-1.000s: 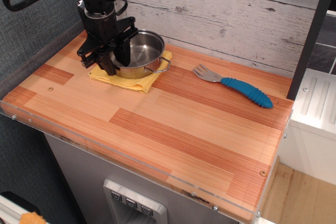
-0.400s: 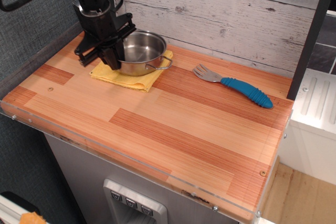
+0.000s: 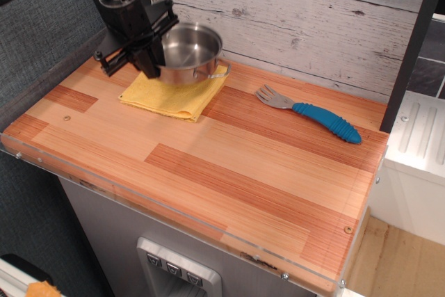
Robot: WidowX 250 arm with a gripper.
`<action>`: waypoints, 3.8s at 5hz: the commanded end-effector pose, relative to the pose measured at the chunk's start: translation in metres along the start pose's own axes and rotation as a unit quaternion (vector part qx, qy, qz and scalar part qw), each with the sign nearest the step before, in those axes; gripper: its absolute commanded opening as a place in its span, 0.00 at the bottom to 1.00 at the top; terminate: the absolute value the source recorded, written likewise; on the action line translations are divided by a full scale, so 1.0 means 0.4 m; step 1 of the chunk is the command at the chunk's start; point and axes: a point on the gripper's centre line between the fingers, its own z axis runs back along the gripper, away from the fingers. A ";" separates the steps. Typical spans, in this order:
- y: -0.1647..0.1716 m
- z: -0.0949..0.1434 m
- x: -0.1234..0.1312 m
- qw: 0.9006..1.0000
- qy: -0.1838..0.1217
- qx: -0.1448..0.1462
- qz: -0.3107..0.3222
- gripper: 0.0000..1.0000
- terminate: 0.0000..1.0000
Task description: Move the pot to the front right of the table so that the blue utensil is in front of it.
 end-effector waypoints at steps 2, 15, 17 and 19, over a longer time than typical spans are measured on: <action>-0.007 0.123 -0.110 0.988 0.021 0.003 -0.151 0.00 0.00; 0.024 0.074 -0.406 0.925 0.113 0.011 -0.364 1.00 0.00; 0.029 0.154 -0.303 0.943 0.065 0.022 -0.325 1.00 0.00; 0.093 0.176 -0.125 0.952 0.050 0.079 -0.290 1.00 0.00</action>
